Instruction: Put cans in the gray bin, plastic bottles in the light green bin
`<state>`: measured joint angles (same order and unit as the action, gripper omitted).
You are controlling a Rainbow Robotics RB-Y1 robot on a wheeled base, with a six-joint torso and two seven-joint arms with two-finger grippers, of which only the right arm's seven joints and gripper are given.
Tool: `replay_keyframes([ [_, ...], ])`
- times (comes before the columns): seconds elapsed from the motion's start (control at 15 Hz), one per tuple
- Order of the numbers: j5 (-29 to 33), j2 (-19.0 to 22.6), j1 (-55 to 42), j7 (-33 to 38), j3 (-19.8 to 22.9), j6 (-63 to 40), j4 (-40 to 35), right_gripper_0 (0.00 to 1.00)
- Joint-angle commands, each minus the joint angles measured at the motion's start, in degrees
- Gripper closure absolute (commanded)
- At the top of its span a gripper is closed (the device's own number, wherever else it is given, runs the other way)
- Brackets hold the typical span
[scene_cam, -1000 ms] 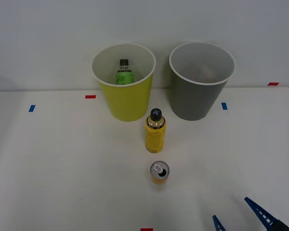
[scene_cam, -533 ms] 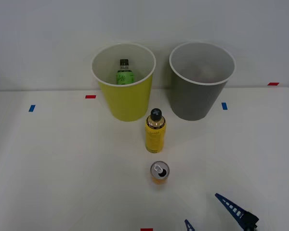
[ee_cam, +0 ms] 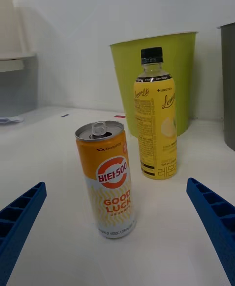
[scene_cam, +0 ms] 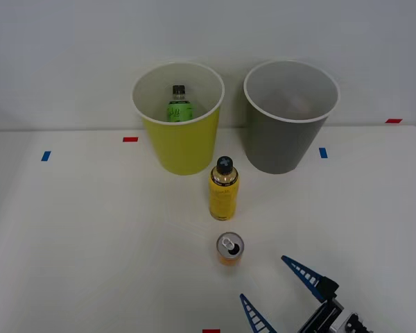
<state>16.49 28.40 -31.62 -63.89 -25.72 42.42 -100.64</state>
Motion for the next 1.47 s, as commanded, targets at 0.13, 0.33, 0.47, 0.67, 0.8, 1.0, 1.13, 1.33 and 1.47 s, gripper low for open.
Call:
replay_keyframes([
  [0.13,-0.7,0.0,0.9,-0.4,-0.8,-2.2,0.0,0.00],
  [0.33,-1.3,0.1,3.5,-0.9,-2.0,-6.4,0.0,0.00],
  [0.47,-2.4,0.2,5.9,-1.2,-3.5,-8.1,0.1,0.00],
  [0.67,-2.6,2.2,9.7,-1.3,-5.9,-10.4,0.0,0.00],
  [0.8,-2.9,3.4,11.7,-1.3,-7.2,-11.3,0.1,0.00],
  [1.0,-3.1,4.0,14.1,-1.3,-9.2,-13.7,0.0,0.00],
  [1.13,-3.1,3.1,15.5,-1.5,-9.8,-17.1,0.1,0.00],
  [1.33,-3.0,0.2,16.4,-1.9,-10.2,-21.1,0.1,0.00],
  [1.47,-3.0,-1.3,17.3,-2.1,-10.5,-23.8,0.1,0.00],
])
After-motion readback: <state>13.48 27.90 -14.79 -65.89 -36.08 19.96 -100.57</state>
